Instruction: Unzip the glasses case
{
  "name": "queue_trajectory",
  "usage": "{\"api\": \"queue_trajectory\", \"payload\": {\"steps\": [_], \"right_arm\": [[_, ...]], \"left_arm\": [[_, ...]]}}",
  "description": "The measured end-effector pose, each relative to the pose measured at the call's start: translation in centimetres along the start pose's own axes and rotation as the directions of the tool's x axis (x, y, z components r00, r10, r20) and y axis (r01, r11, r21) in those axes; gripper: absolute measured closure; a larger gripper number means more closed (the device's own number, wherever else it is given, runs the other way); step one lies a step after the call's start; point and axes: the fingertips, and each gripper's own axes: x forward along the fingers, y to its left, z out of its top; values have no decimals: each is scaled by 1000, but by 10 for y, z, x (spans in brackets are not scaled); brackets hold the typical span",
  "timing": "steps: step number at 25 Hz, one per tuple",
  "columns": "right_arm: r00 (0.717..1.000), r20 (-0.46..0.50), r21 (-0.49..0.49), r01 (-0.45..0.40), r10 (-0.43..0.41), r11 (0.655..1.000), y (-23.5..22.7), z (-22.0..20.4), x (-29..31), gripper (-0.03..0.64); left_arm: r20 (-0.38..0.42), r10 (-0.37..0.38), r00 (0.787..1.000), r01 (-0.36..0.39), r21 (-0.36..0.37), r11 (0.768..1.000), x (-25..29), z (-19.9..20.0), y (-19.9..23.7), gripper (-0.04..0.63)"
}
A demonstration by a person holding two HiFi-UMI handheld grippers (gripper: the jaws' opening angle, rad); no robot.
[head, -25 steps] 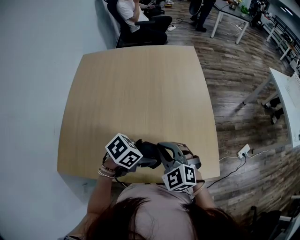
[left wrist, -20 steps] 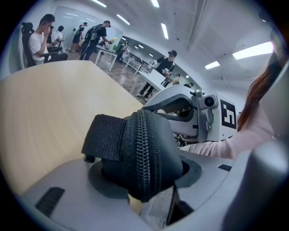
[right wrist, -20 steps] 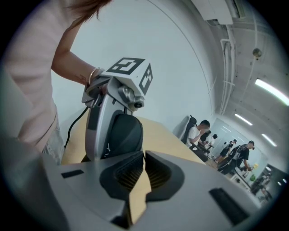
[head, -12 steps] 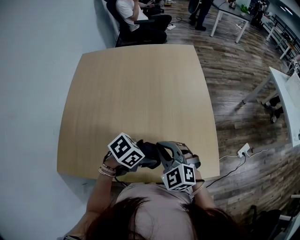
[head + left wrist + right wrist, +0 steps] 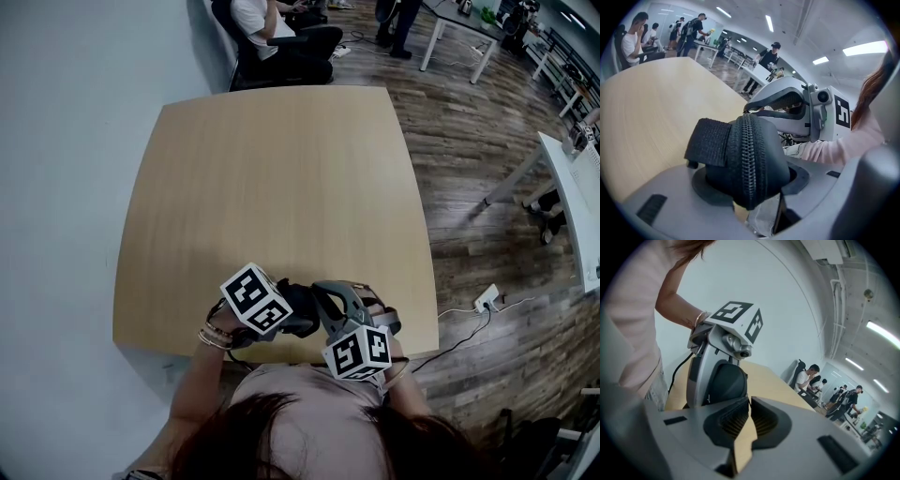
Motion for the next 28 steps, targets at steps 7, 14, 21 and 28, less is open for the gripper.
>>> {"api": "queue_trajectory", "payload": {"steps": [7,14,21,28], "right_arm": [[1000,-4,-22,-16,16,1000,3,0,-2,597],[1000,-9,-55,-30,29,998,2,-1,-3,597],[999,-7,-70,-44,43,997,4,0,-4,597],[998,-8,-100,-70,69,993,7,1,-3,597]], "left_arm": [[-49,-19,999,20,16,1000,6,-5,-3,368],[-93,-23,995,27,39,999,10,-7,-3,368],[-128,-13,992,22,69,997,12,-11,-3,368],[-183,15,983,8,124,992,14,-16,0,368]]}}
